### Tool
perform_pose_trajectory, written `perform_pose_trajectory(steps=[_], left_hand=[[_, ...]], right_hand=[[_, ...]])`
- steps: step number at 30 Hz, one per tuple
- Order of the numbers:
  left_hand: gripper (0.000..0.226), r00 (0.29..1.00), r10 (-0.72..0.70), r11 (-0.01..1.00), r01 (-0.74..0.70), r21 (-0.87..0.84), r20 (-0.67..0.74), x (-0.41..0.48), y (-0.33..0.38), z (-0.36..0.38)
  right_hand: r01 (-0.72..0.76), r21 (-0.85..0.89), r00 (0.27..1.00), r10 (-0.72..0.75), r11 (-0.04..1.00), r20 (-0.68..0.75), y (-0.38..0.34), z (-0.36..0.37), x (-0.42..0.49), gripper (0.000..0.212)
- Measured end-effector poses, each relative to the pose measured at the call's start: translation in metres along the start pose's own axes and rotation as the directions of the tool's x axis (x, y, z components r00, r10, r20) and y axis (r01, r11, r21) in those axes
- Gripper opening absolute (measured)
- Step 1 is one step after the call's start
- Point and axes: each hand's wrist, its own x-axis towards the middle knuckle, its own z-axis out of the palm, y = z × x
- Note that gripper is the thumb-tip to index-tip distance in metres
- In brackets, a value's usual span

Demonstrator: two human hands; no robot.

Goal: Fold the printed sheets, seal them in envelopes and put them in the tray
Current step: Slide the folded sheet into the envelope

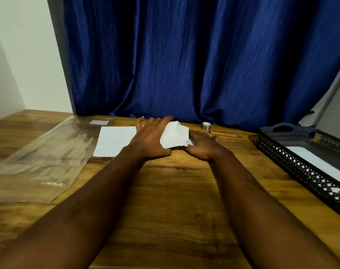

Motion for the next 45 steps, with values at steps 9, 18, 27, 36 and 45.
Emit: perform_pose_trajectory(steps=[9, 18, 27, 36, 45], left_hand=[[0.116, 0.999, 0.017, 1.0, -0.017, 0.015, -0.027, -0.001, 0.002, 0.001], [0.122, 0.988, 0.073, 0.997, -0.068, 0.039, -0.133, 0.0, 0.006, 0.004], [0.121, 0.988, 0.074, 0.997, -0.07, 0.035, -0.134, -0.001, 0.011, 0.008], [0.122, 0.987, 0.065, 0.997, -0.059, 0.05, -0.146, 0.003, 0.011, 0.012], [0.124, 0.99, 0.036, 0.999, -0.03, 0.045, -0.136, 0.002, 0.008, 0.011]], right_hand=[[-0.096, -0.154, 0.992, 0.107, 0.983, 0.062, -0.001, -0.008, -0.002, 0.087], [-0.106, -0.03, 0.994, 0.105, 0.994, -0.034, -0.005, -0.012, -0.005, 0.084], [-0.16, 0.018, 0.985, 0.158, 0.987, 0.071, -0.011, -0.021, -0.002, 0.096], [-0.195, 0.017, 0.976, 0.192, 0.981, 0.105, -0.013, -0.024, -0.002, 0.083], [-0.181, 0.452, 0.957, 0.262, 0.874, -0.124, 0.007, -0.024, -0.004, 0.085]])
